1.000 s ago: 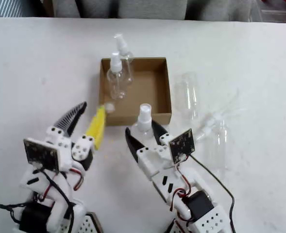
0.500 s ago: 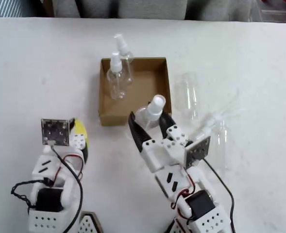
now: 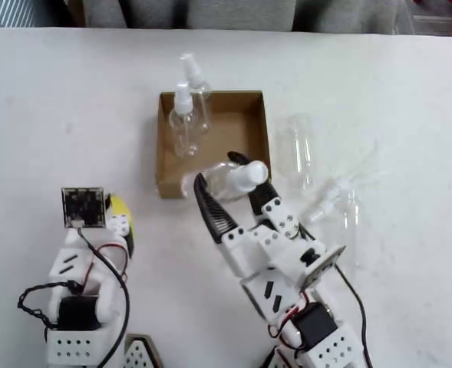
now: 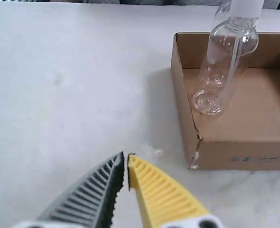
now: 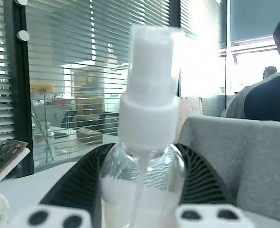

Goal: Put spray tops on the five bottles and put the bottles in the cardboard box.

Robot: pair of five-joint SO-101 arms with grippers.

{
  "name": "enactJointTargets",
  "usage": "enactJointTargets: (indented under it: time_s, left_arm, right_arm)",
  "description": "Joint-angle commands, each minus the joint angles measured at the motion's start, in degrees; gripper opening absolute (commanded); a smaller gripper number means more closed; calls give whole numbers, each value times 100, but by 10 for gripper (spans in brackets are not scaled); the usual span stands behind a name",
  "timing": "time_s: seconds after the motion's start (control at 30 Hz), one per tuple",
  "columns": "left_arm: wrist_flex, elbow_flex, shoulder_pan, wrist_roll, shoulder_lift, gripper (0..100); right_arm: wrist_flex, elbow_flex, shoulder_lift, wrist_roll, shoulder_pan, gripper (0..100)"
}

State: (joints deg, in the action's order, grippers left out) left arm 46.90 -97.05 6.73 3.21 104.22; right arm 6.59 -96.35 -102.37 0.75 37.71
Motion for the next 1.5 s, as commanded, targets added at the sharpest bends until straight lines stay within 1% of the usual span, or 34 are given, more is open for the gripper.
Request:
enactJointTargets:
  time_s: [0.0, 0.1, 0.17, 0.33, 0.4, 0.63, 0.77, 0.97, 1.1, 1.2, 1.27, 1.37, 1.47]
  left_arm:
    - [79, 0, 40, -62, 57, 24]
    - [132, 0, 31, -62, 57, 26]
    - [132, 0, 31, -62, 57, 26]
    - [132, 0, 40, -62, 57, 24]
    - [141, 0, 48, -62, 57, 24]
    - [141, 0, 57, -62, 57, 24]
    - [141, 0, 57, -62, 57, 24]
    - [123, 0, 48, -62, 57, 24]
    - [105, 0, 40, -62, 57, 25]
    - [97, 0, 40, -62, 57, 26]
    - [97, 0, 40, -62, 57, 26]
    - [97, 0, 40, -62, 57, 26]
    - [97, 0, 48, -62, 57, 26]
  right_arm:
    - [233, -53, -13, -229, 189, 52]
    - [382, 44, 207, -229, 189, 52]
    - [462, 281, 646, -211, 163, 52]
    - [848, 1187, 2545, -185, 180, 52]
    - [1279, 1433, 3407, -185, 171, 52]
    - [3442, 2075, 6264, -220, 154, 52]
    - [4259, 2743, 7811, -229, 48, 52]
    - [5182, 3684, 9727, -229, -338, 52]
    - [5692, 3947, 10571, -237, -435, 52]
    - [5965, 3965, 10879, -237, -435, 52]
    - [6000, 3965, 10976, -281, -435, 52]
    - [6009, 3965, 11081, -615, -435, 52]
    - [6009, 3965, 11240, -703, -435, 52]
